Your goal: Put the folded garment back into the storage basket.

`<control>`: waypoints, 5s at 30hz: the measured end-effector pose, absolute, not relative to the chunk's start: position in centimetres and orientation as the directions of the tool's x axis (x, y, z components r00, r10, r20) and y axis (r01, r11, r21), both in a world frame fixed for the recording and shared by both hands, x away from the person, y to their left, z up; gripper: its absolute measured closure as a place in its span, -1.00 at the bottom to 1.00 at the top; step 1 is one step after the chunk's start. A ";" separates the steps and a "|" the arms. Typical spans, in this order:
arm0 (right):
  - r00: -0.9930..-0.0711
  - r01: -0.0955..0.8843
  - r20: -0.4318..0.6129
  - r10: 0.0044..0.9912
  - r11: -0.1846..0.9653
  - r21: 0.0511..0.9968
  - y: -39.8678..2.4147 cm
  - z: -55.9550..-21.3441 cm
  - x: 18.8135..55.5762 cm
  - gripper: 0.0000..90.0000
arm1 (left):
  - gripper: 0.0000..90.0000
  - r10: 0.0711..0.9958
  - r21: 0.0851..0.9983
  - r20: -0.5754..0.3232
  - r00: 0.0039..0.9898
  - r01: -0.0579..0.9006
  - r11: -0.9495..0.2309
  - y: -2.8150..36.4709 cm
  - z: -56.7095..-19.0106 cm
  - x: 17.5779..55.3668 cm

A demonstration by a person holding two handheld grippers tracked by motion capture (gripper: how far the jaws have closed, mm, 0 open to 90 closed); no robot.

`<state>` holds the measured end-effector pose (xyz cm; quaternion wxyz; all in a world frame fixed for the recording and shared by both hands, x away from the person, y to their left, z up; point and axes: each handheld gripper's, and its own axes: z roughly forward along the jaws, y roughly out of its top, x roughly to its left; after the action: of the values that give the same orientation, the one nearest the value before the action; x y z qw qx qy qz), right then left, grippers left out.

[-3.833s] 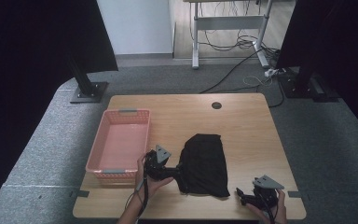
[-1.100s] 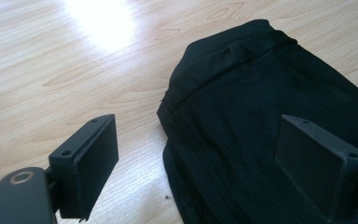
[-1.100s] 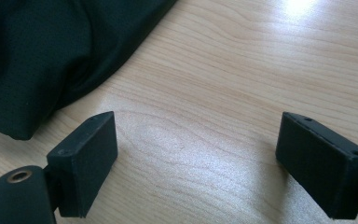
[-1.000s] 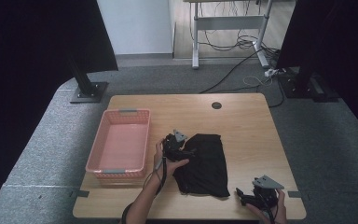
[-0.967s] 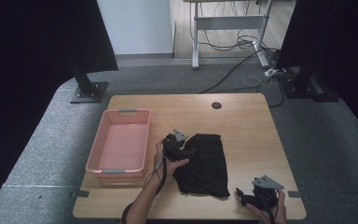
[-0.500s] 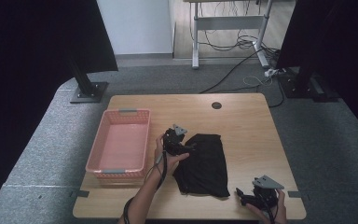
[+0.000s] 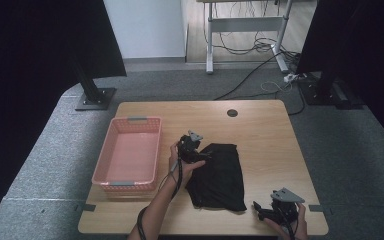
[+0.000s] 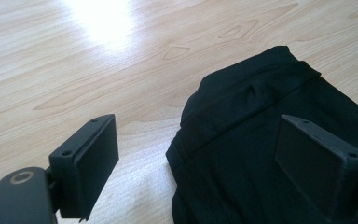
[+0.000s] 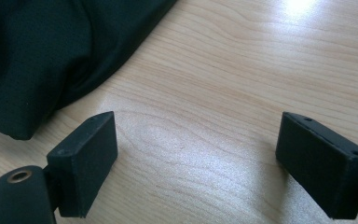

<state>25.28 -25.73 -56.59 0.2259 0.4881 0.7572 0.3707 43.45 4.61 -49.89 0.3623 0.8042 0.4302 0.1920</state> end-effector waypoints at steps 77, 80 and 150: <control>-0.426 0.570 0.018 0.905 0.253 0.782 -25.7 -56.6 25.2 -0.72 | 0.30 0.752 0.687 -0.234 0.617 0.652 -0.321 3.9 -53.8 44.8; -0.426 0.569 0.018 0.905 0.253 0.782 -25.7 -56.6 25.2 -0.72 | 0.35 0.756 0.704 -0.216 0.618 0.635 -0.319 3.8 -53.7 44.4; -0.495 0.540 0.101 0.863 0.214 0.814 -25.0 -55.1 24.0 -0.59 | 0.44 0.765 0.791 -0.033 0.643 0.485 -0.374 2.5 -51.2 41.2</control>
<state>23.97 -25.01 -55.13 0.1920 0.4646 0.7549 0.4211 41.17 2.50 -51.25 0.4056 0.8106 0.3856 0.1726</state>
